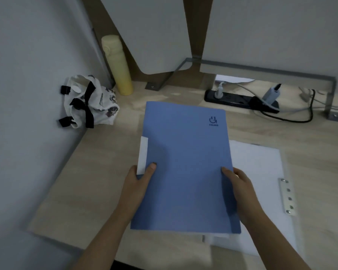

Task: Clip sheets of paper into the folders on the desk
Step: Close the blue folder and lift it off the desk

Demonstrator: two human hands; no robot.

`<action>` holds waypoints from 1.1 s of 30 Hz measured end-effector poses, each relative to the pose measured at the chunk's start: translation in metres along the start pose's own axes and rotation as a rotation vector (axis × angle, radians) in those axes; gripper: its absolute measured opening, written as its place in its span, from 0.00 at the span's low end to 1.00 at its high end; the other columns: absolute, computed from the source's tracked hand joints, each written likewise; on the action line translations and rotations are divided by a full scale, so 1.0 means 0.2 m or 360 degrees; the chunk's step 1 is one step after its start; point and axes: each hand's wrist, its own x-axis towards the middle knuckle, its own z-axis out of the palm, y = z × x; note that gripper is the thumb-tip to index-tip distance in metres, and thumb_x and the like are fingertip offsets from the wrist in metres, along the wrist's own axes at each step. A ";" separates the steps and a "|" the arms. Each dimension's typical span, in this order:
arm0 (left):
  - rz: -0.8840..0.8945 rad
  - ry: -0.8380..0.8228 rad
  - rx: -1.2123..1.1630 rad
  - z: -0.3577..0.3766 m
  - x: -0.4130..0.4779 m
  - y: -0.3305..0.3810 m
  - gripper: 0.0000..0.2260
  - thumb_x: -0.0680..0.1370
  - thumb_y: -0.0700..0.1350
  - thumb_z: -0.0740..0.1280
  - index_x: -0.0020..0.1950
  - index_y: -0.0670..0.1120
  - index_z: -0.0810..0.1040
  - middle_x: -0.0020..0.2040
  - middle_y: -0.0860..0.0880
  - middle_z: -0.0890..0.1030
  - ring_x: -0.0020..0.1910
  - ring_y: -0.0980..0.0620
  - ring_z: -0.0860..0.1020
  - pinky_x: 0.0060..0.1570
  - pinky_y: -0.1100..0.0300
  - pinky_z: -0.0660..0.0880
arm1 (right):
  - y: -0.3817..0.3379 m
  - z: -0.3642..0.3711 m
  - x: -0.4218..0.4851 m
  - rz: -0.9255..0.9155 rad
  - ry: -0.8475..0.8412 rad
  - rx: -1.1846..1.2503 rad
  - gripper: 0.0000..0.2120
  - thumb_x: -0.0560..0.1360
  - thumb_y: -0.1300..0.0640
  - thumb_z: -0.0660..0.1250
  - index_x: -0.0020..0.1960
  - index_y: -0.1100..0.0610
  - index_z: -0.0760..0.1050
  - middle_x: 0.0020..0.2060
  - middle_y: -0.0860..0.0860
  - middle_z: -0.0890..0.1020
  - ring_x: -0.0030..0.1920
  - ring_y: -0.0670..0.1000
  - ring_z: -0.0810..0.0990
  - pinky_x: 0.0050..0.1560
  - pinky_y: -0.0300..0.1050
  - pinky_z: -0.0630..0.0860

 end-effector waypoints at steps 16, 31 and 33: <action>-0.0182 -0.0013 0.0318 0.92 -0.25 -0.23 0.17 0.71 0.50 0.72 0.52 0.43 0.73 0.54 0.49 0.66 0.53 0.51 0.71 0.52 0.62 0.69 | 0.35 -0.91 0.22 0.0229 0.0467 -0.0586 0.17 0.74 0.50 0.64 0.56 0.63 0.73 0.57 0.61 0.72 0.55 0.63 0.72 0.54 0.54 0.69; -0.0498 -0.0348 0.0128 0.89 -0.15 -0.10 0.33 0.65 0.55 0.76 0.63 0.40 0.71 0.58 0.45 0.79 0.51 0.49 0.80 0.50 0.56 0.79 | 0.19 -0.94 0.21 0.0290 -0.0014 -0.0327 0.09 0.76 0.58 0.64 0.53 0.62 0.73 0.46 0.54 0.79 0.43 0.55 0.77 0.51 0.53 0.70; -0.0279 -0.0218 0.0120 0.90 -0.22 -0.08 0.23 0.67 0.49 0.76 0.57 0.43 0.72 0.54 0.46 0.80 0.46 0.53 0.80 0.43 0.61 0.78 | 0.15 -0.95 0.20 0.0291 -0.0090 -0.0258 0.08 0.75 0.57 0.65 0.50 0.61 0.73 0.41 0.51 0.77 0.41 0.51 0.76 0.50 0.52 0.70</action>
